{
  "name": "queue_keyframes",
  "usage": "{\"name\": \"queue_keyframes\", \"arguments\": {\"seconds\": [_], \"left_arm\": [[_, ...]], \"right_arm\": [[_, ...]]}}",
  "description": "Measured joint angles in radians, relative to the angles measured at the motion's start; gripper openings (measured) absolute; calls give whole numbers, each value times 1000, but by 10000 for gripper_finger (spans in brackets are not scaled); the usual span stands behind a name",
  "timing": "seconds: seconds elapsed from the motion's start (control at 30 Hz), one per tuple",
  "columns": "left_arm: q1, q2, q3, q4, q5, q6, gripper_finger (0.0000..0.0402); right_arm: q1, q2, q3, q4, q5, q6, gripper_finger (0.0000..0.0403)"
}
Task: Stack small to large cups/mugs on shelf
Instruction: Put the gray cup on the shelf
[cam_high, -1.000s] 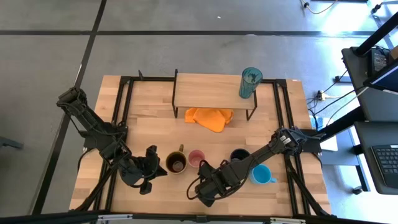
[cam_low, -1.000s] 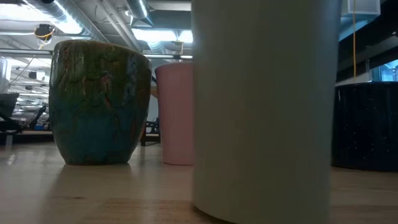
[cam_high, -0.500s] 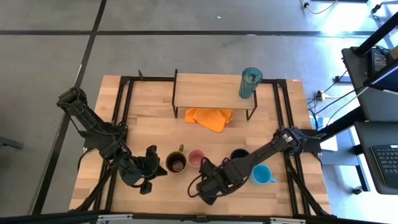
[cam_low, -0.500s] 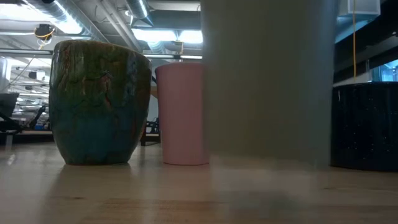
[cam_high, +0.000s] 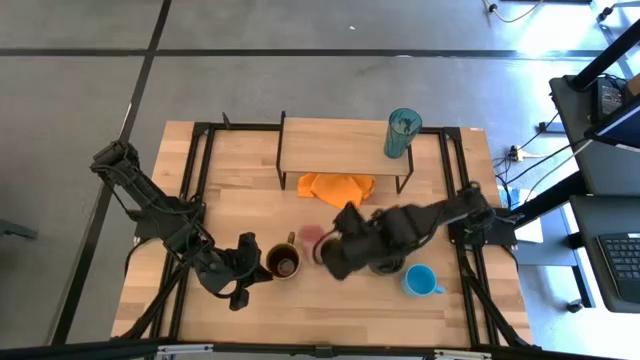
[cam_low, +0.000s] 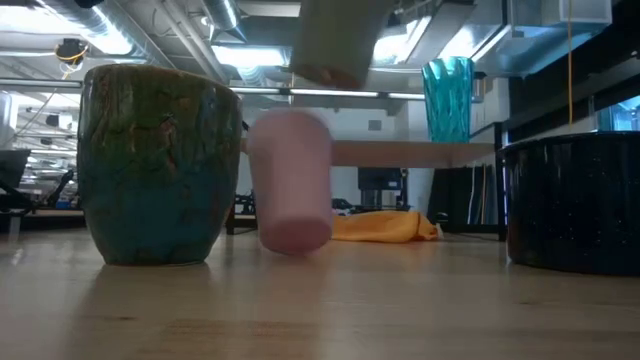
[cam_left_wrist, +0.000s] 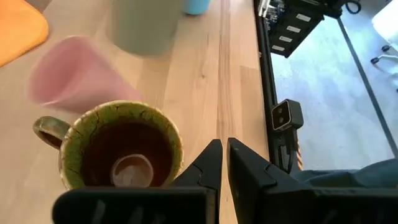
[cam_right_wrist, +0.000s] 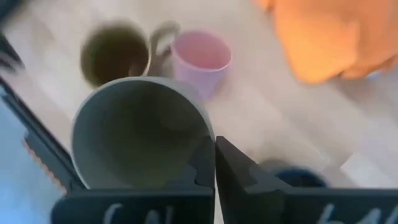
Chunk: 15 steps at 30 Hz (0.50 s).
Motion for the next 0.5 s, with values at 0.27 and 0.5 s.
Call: {"name": "queue_keyframes", "arguments": {"seconds": [0.27,0.5], "left_arm": [[78,-5,169,-153,0,145,18],[174,-8,332,-438,-122,221,18]], "right_arm": [[-69,-122,0,1,118,-57,0],[-72,-140,-1,2,67,-108,0]]}}
